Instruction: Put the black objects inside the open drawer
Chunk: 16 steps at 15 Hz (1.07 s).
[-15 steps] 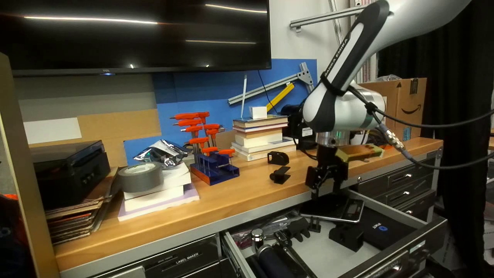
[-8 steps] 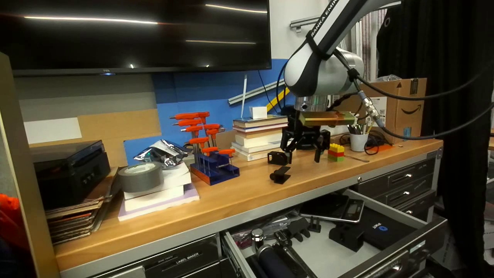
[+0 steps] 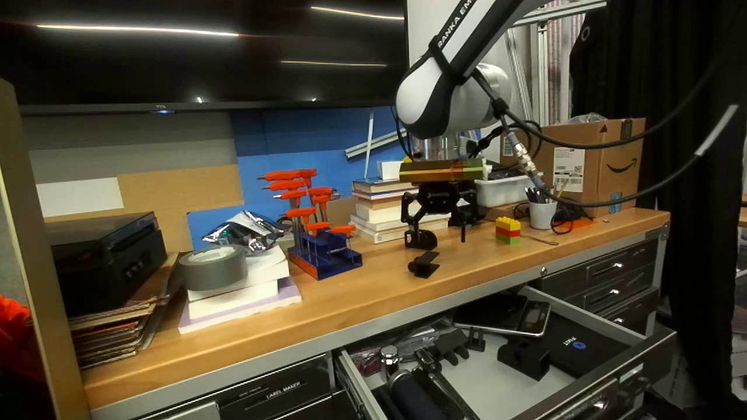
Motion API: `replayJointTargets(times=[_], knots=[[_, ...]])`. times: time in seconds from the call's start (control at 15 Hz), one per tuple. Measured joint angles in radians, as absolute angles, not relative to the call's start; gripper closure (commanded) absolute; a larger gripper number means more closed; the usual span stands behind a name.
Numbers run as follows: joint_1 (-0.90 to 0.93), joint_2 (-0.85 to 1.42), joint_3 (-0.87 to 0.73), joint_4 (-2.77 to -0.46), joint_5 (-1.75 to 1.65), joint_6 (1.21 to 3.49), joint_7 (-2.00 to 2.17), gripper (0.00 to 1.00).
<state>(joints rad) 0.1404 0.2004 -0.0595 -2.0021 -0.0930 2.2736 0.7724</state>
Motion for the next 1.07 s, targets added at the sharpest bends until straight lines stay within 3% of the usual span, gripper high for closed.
replayJointTargets(times=[0.27,1.07], knots=[[0.174,0.283,-0.02,-1.922,-0.094,2.181,0.932,0.0],[0.169,0.442,-0.063,-1.748,-0.095,2.203,1.07,0.0]])
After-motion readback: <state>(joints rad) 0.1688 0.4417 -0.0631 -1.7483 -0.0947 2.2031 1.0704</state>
